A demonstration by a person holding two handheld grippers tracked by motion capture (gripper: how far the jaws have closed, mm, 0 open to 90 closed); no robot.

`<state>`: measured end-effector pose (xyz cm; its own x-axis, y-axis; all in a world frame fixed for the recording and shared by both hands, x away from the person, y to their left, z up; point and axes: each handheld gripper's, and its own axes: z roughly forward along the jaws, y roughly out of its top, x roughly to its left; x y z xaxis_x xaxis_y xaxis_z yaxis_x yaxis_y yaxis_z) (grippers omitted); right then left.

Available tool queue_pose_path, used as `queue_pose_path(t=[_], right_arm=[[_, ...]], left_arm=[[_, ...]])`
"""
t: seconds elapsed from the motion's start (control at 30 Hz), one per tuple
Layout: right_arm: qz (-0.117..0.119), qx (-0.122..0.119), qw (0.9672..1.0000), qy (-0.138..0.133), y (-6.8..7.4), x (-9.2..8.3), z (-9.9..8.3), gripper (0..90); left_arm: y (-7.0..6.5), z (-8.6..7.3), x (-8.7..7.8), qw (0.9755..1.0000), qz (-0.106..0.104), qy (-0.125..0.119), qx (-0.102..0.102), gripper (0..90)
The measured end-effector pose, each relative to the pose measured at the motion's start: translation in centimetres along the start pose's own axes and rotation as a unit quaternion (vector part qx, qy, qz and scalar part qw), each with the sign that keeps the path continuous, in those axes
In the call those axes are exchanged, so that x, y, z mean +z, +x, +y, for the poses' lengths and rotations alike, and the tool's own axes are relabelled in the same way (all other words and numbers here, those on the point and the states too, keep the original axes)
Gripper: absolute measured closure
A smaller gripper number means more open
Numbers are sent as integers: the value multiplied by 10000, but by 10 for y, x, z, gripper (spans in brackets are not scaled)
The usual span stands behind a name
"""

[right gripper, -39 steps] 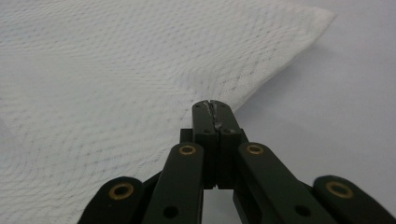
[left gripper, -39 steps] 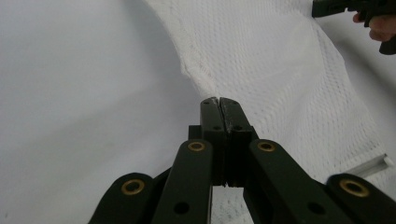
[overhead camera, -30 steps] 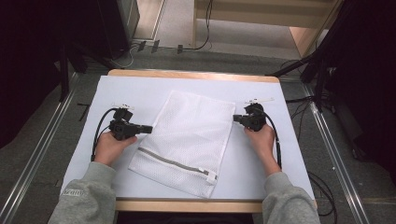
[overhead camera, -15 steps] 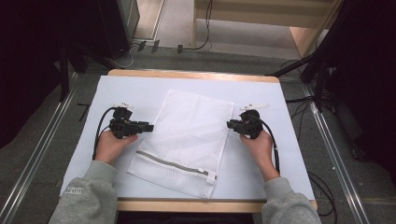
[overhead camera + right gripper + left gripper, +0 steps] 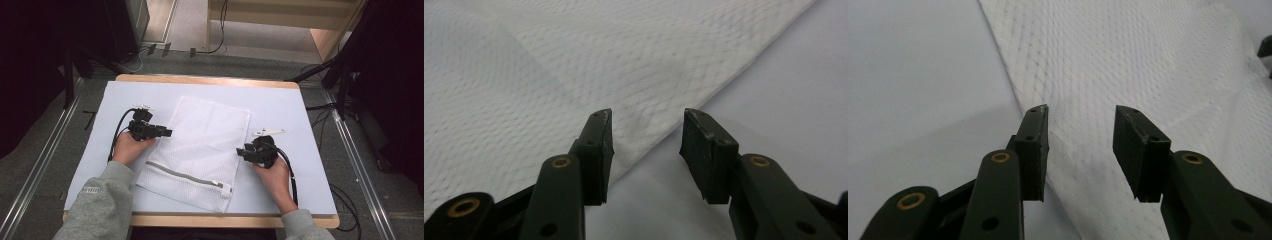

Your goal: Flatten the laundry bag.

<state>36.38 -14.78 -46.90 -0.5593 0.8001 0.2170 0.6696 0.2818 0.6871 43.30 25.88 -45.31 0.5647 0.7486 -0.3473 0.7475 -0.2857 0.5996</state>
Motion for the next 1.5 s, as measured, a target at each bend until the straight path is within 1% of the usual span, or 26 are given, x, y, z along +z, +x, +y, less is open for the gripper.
queue_pose_path(t=[0.03, 0.1, 0.13, 0.17, 0.2, 0.23, 0.27, 0.3, 0.33, 0.4, 0.43, 0.47, 0.5, 0.53, 0.6, 0.63, 0.73, 0.77, 0.87, 0.9, 1.07, 1.17, 1.27, 1.43, 1.5], right_arm=[[-13, -31, 10000, 14, 4, 1, -2, 568], [-23, -137, 9999, 54, 10, 3, -4, 565], [-60, -185, 9998, 78, 13, 4, -5, 558], [-151, -298, 9994, 19, 16, 6, -6, 563], [-190, -341, 9992, 29, 17, 6, -6, 572], [-242, -340, 9991, 15, 19, 7, -6, 593], [-268, -361, 9990, -6, 19, 8, -6, 626], [-350, -413, 9985, -8, 20, 8, -6, 667], [-400, -416, 9983, -8, 20, 8, -6, 702], [-481, -425, 9979, 2, 19, 8, -5, 769], [-470, -421, 9980, 14, 18, 8, -5, 802], [-398, -389, 9984, 23, 16, 8, -4, 853], [-277, -324, 9991, 45, 14, 8, -4, 882], [-242, -253, 9994, 57, 14, 8, -3, 889], [-222, -277, 9993, 154, 13, 8, 0, 899], [-197, -251, 9993, 182, 13, 8, 0, 900], [-117, -194, 9995, 210, 11, 9, 3, 900], [-92, -191, 9995, 216, 11, 9, 3, 900], [-86, -185, 9996, 203, 11, 9, 5, 900], [-87, -200, 9995, 211, 10, 8, 6, 900], [-57, -166, 9997, 192, 7, 6, 7, 900], [-57, -139, 9997, 179, 3, 5, 7, 900], [-47, -61, 9997, 243, -3, 7, 8, 900], [-88, -41, 9996, 257, -15, 10, 13, 900], [-100, -8, 9996, 266, -21, 11, 16, 900]], left_arm=[[1, 1, 2, 10000, 3, 39, 5, 593], [2, 2, 4, 10000, -29, 6, -22, 605], [1, 3, 5, 10000, -45, -8, -18, 616], [1, 3, 6, 10000, -57, 17, 10, 632], [1, 3, 8, 9999, -91, 71, -4, 663], [0, 3, 9, 9999, -147, 79, -4, 701], [-2, 3, 11, 9999, -139, 94, 0, 727], [-3, 3, 12, 9998, -133, 122, 3, 758], [-3, 4, 12, 9998, -122, 157, 28, 797], [-4, 4, 14, 9997, -131, 216, 8, 861], [-4, 4, 15, 9996, -149, 224, -47, 900], [-4, 4, 15, 9995, -177, 250, -76, 900], [-4, 4, 15, 9994, -195, 260, -101, 900], [-4, 5, 16, 9993, -191, 276, -138, 900], [-4, 5, 16, 9992, -210, 274, -192, 900], [-4, 5, 15, 9993, -194, 257, -201, 900], [-4, 6, 12, 9991, -276, 155, -267, 900], [-3, 6, 11, 9992, -276, 135, -257, 900], [-3, 7, 8, 9992, -255, 70, -288, 900], [-3, 7, 8, 9990, -304, 44, -314, 900], [-3, 7, 5, 9993, -208, 44, -294, 900], [-2, 6, 3, 9993, -230, 41, -300, 900], [-3, 6, 1, 9993, -235, 39, -276, 900], [-3, 4, -3, 9993, -253, 14, -286, 900], [-4, 2, -4, 9993, -233, 4, -293, 877]])
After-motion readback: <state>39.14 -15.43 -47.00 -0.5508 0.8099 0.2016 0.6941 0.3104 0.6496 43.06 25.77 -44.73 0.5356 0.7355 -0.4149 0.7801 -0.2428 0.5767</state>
